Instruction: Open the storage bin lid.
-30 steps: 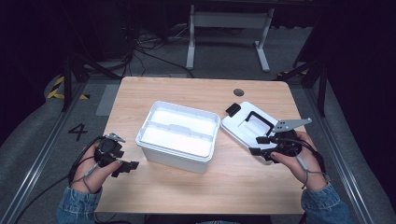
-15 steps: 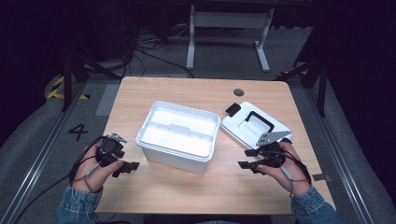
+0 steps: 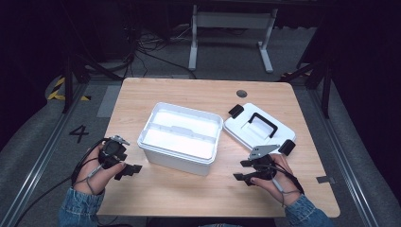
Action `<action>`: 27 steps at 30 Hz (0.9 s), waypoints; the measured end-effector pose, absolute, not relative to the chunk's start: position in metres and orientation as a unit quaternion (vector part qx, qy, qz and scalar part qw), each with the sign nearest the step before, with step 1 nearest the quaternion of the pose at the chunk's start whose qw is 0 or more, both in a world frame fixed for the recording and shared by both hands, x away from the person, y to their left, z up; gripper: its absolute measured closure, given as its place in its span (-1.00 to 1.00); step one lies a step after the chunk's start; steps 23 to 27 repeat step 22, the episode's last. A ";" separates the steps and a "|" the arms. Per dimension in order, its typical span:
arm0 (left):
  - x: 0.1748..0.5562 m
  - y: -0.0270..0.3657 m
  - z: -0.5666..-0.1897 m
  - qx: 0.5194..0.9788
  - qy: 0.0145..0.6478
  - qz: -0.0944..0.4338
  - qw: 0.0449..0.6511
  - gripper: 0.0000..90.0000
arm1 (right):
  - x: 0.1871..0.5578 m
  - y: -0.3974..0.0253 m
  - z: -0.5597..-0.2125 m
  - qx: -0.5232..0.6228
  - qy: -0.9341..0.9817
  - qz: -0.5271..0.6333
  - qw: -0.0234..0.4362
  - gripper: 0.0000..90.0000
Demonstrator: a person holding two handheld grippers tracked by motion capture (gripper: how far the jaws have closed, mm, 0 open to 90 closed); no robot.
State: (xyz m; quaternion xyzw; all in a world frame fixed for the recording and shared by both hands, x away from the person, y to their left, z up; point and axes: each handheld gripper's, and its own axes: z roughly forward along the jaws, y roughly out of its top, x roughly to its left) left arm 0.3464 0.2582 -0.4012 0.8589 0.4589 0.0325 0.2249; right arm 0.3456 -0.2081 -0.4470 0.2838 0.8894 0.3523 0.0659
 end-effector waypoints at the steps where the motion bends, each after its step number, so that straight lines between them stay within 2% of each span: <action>1: 0.347 0.258 -0.401 0.859 0.459 0.034 0.225 -0.47 | 0.345 -0.207 -0.449 0.283 0.888 0.355 0.074 -0.11; 12: 0.348 0.257 -0.403 0.860 0.458 0.029 0.224 -0.47 | 0.338 -0.201 -0.468 0.276 0.878 0.377 0.103 -0.12; 27: 0.350 0.259 -0.406 0.860 0.460 0.030 0.219 -0.48 | 0.337 -0.198 -0.477 0.274 0.877 0.381 0.105 -0.12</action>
